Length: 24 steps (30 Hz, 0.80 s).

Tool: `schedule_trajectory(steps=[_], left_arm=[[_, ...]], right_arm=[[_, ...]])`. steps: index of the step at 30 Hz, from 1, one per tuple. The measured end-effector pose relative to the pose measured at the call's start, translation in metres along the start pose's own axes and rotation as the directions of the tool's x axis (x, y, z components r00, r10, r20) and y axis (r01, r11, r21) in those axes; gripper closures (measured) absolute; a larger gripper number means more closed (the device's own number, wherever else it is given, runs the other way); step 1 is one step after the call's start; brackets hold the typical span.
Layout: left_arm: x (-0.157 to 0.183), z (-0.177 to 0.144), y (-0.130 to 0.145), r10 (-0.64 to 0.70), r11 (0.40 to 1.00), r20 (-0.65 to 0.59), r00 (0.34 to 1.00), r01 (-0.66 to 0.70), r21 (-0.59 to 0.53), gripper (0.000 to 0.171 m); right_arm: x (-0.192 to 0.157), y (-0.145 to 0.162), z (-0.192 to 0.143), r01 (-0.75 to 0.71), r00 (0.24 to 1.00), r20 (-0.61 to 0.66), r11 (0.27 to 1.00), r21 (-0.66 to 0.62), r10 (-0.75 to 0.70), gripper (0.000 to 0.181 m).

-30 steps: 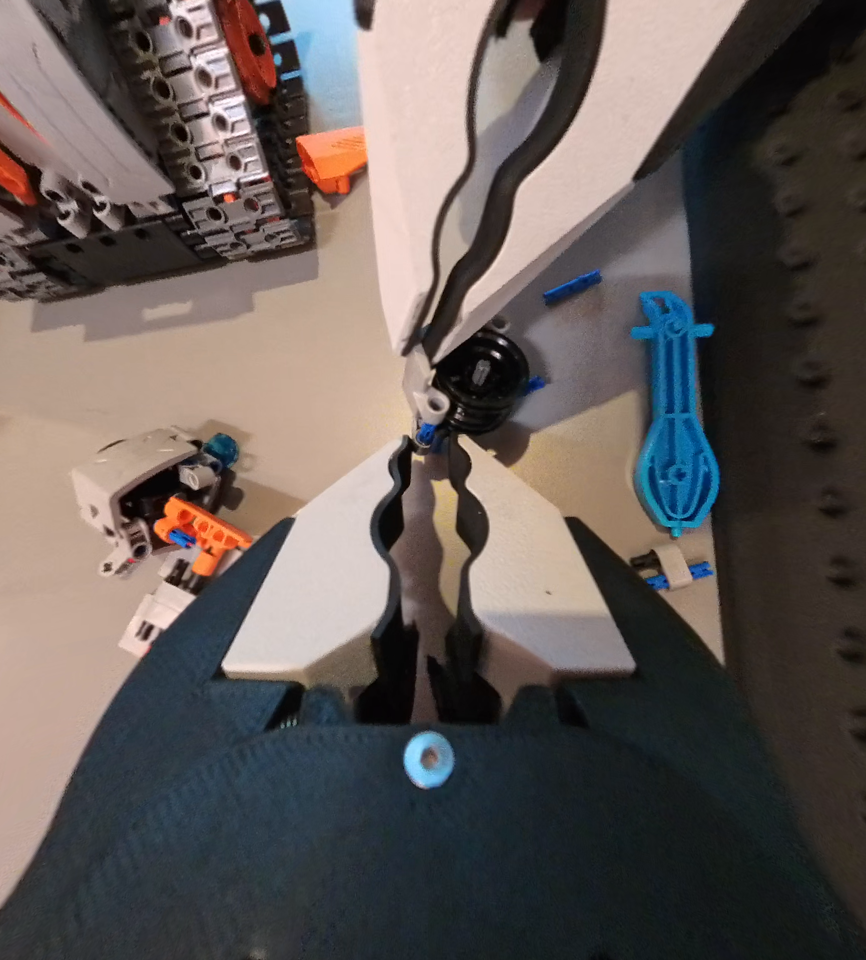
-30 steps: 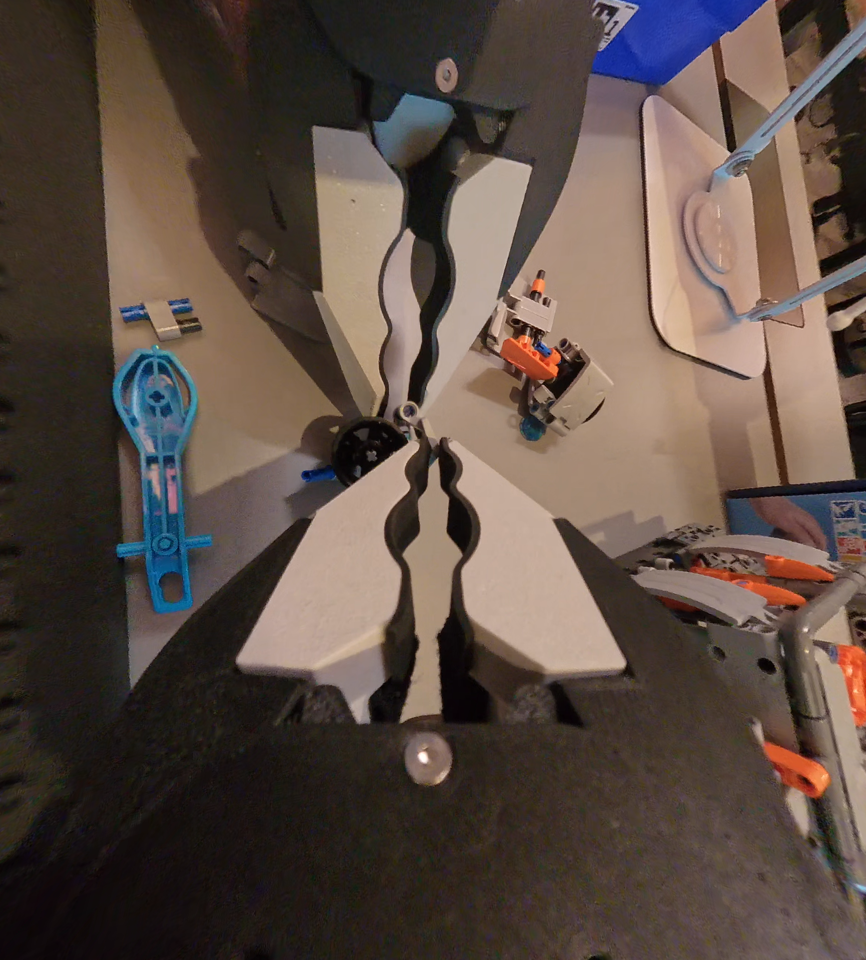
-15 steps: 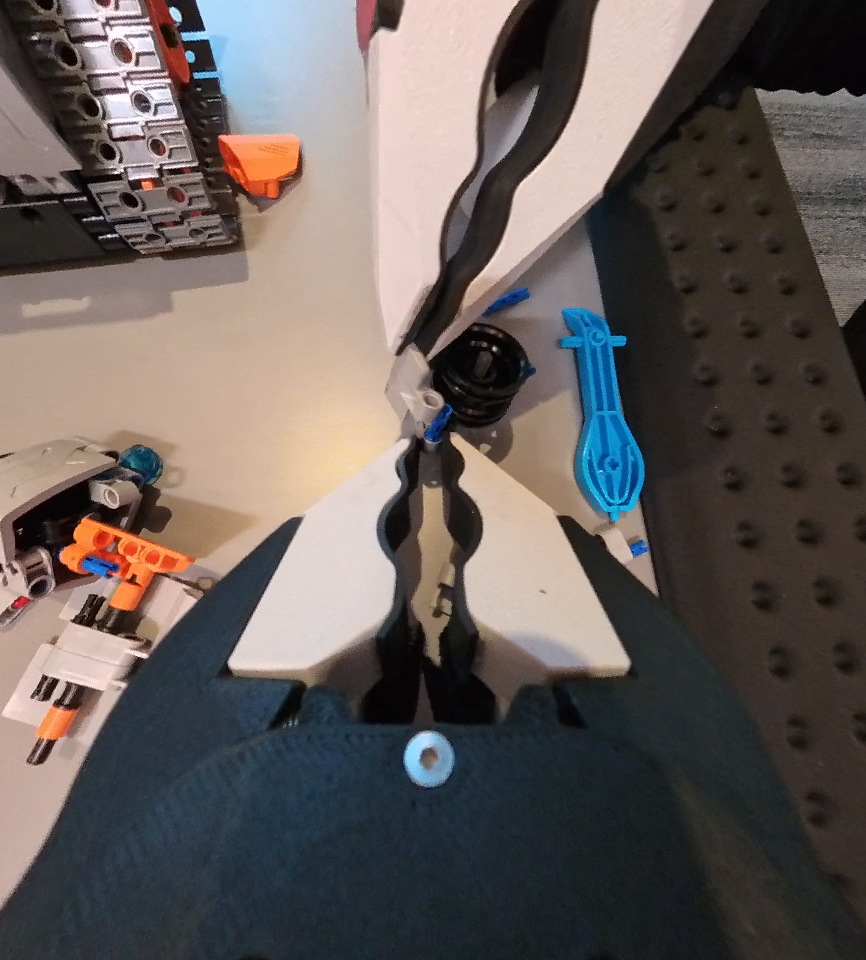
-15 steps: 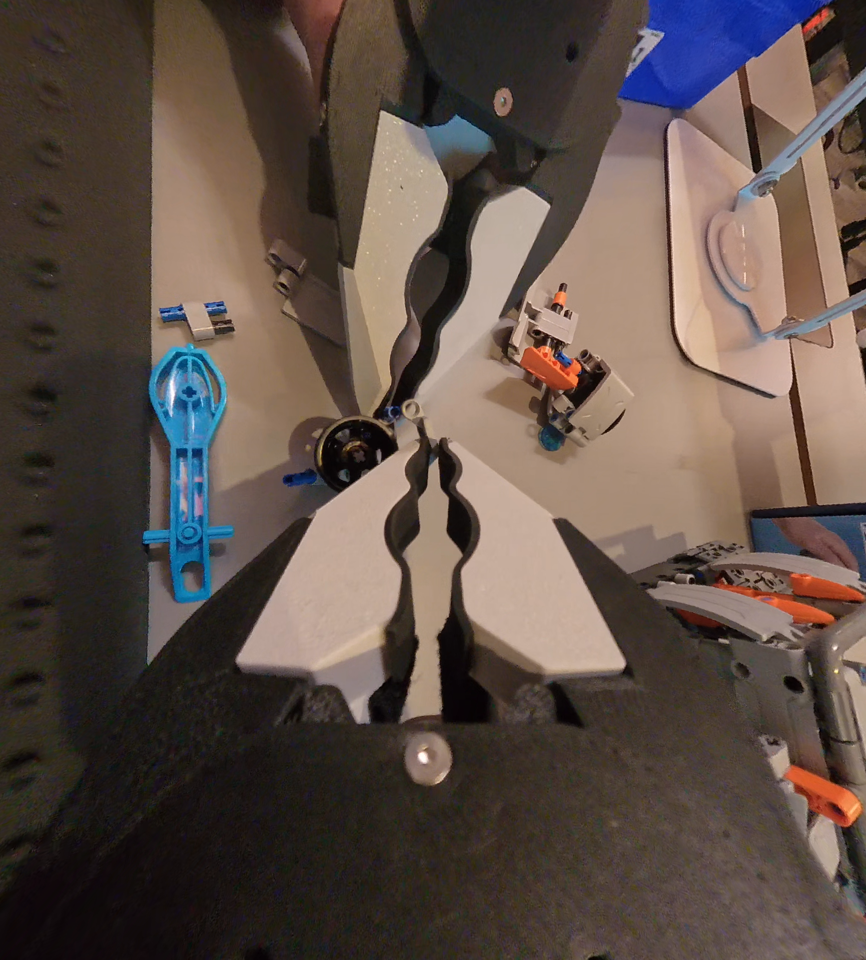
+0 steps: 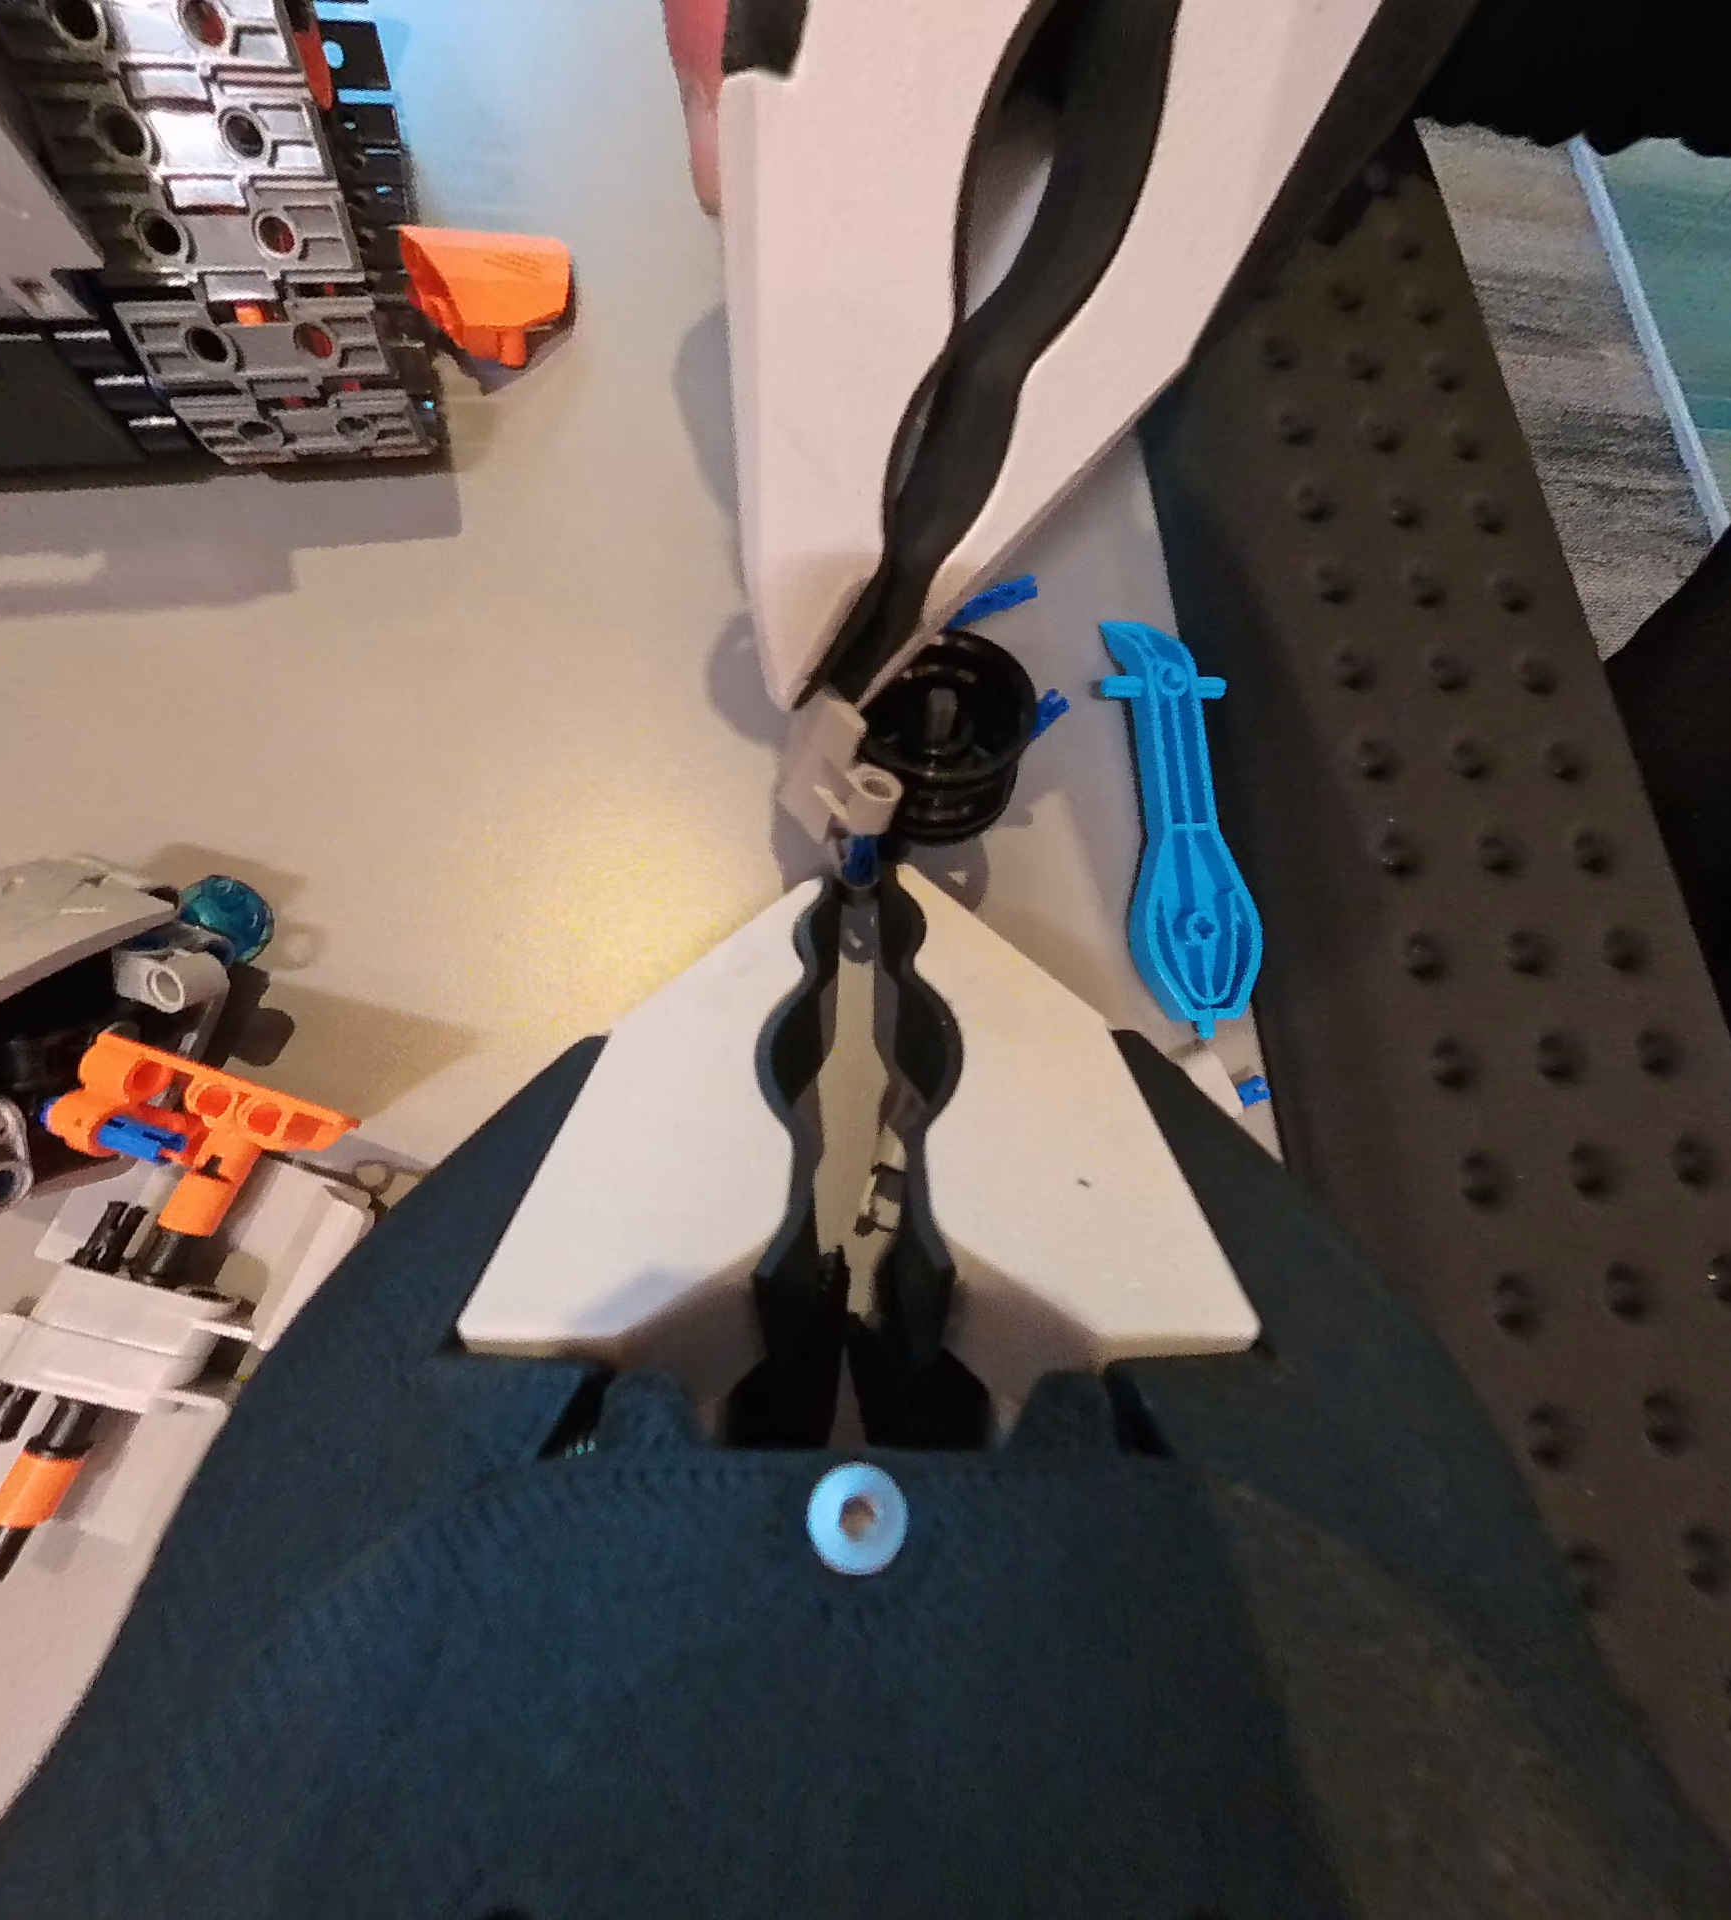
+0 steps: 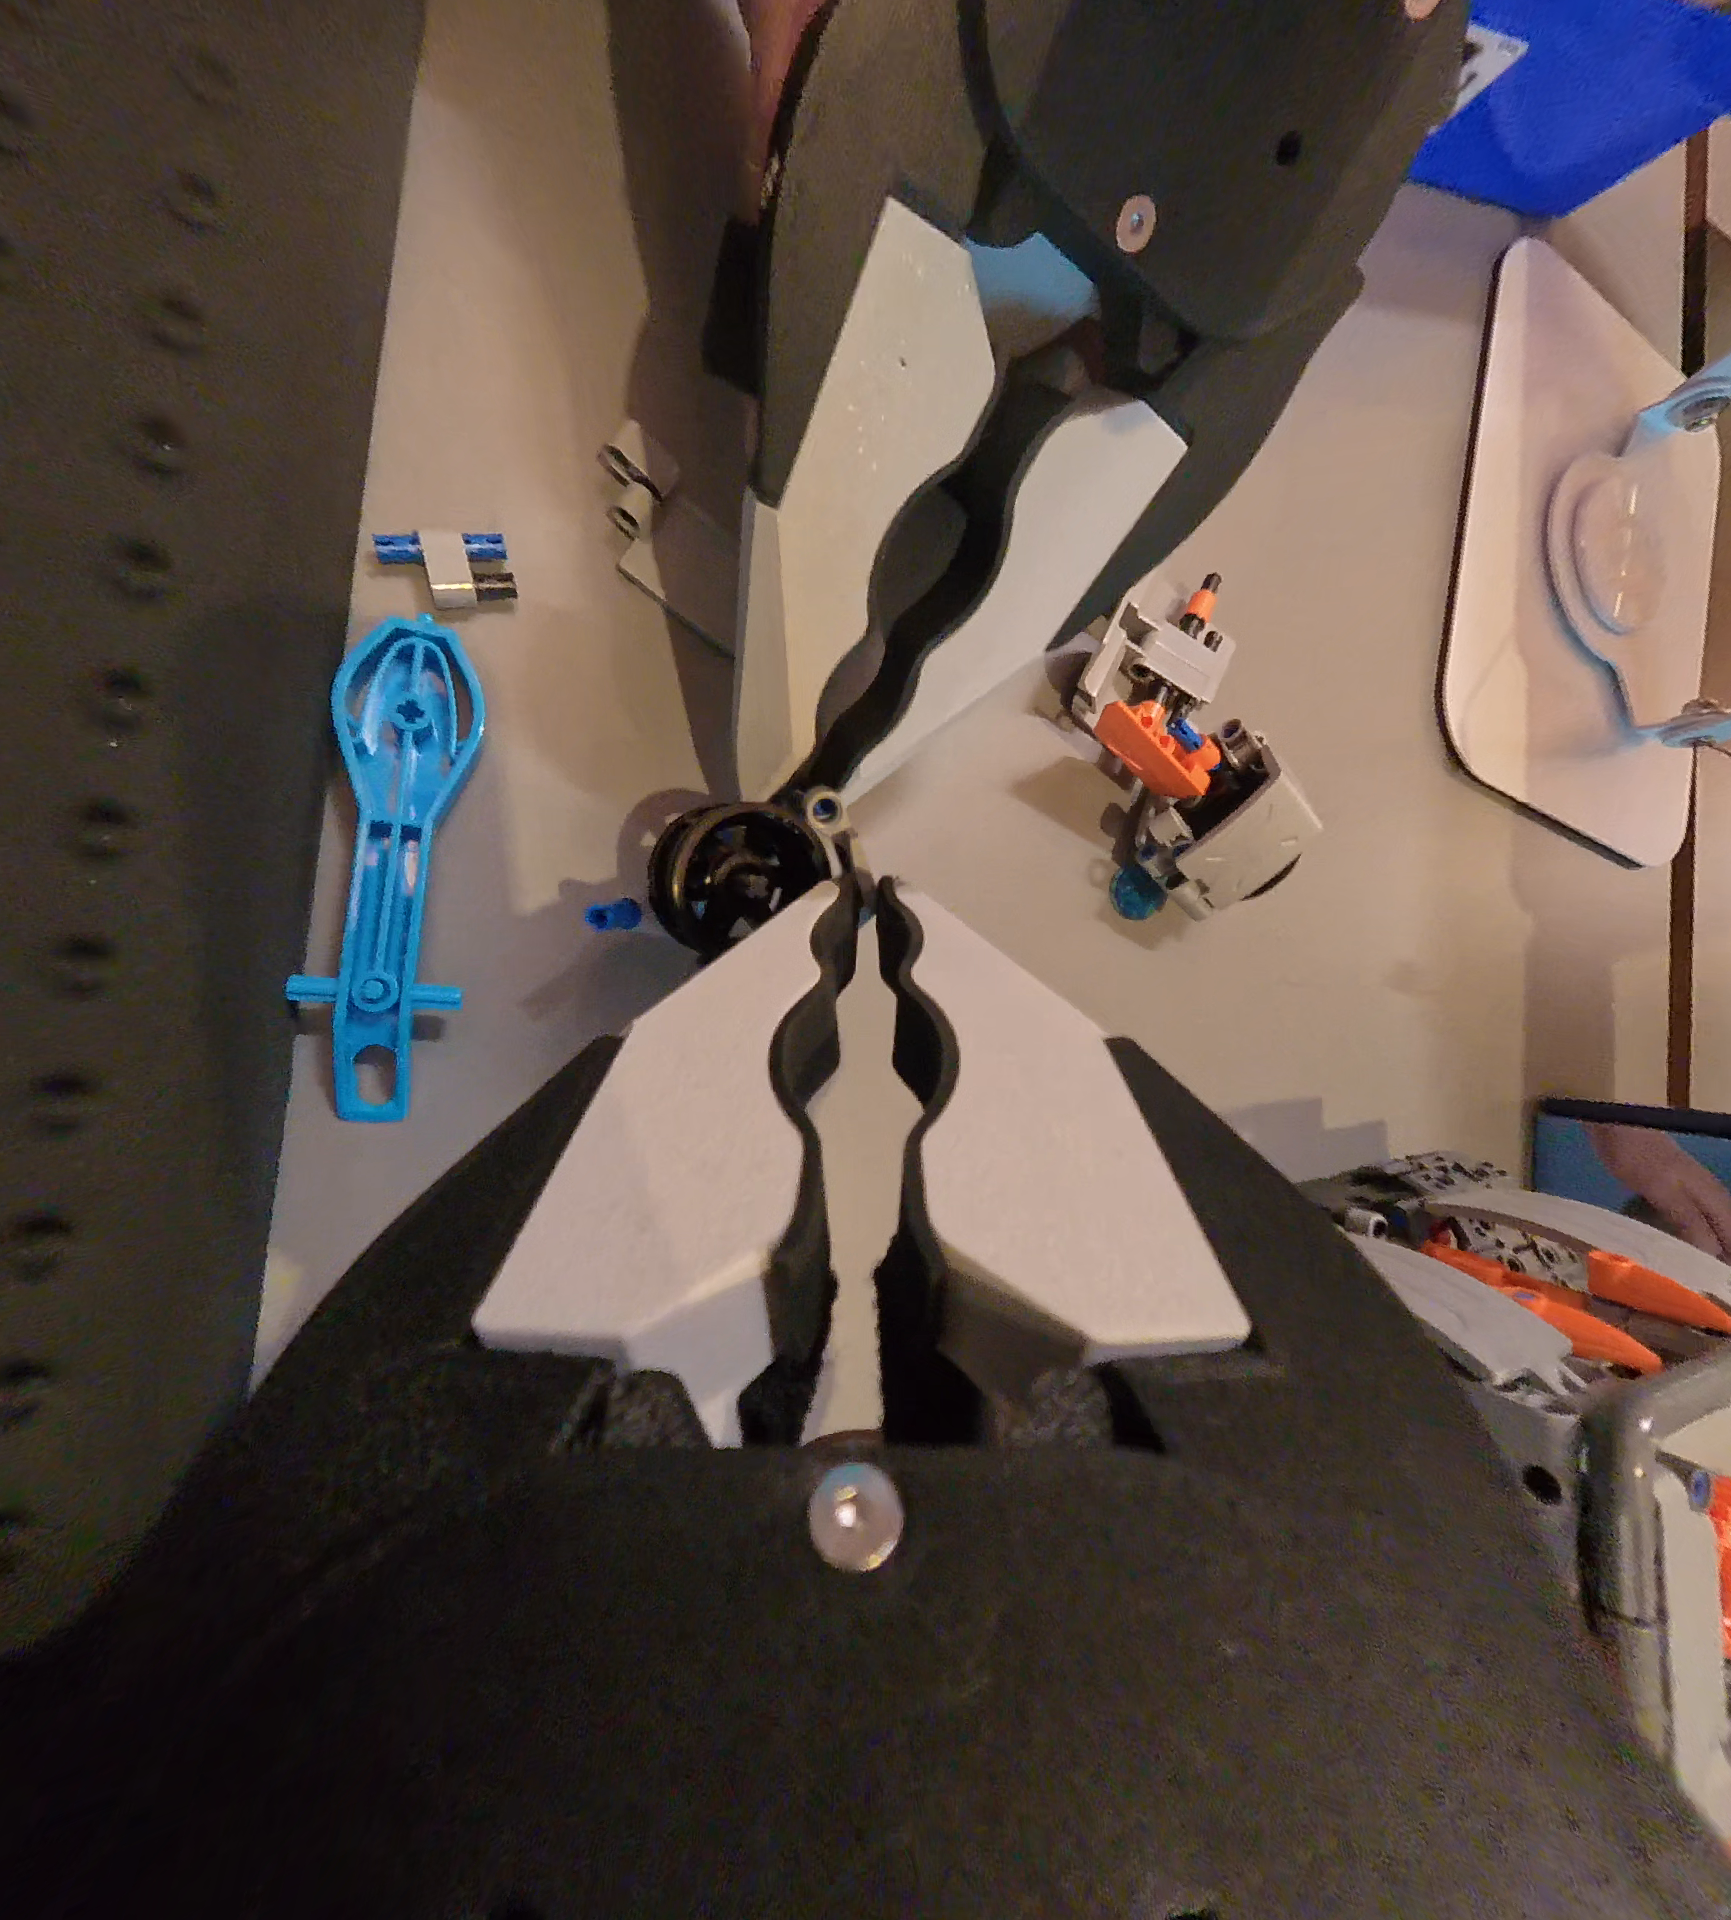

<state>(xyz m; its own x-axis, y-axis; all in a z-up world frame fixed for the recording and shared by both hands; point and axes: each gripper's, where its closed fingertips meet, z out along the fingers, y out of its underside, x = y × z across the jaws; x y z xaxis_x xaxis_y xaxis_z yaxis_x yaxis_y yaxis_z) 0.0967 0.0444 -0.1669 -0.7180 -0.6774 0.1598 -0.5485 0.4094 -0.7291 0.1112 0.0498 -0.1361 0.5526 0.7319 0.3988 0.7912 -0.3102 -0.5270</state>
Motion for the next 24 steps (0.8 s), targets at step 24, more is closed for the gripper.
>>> schedule_trajectory(steps=[24], left_arm=[[-0.0047,0.0015,-0.0007,0.147,0.985,0.175,0.973,-0.129,-0.113,0.167]], right_arm=[[0.0019,0.0026,0.0047,0.159,0.984,0.119,0.961,-0.227,-0.135,0.181]])
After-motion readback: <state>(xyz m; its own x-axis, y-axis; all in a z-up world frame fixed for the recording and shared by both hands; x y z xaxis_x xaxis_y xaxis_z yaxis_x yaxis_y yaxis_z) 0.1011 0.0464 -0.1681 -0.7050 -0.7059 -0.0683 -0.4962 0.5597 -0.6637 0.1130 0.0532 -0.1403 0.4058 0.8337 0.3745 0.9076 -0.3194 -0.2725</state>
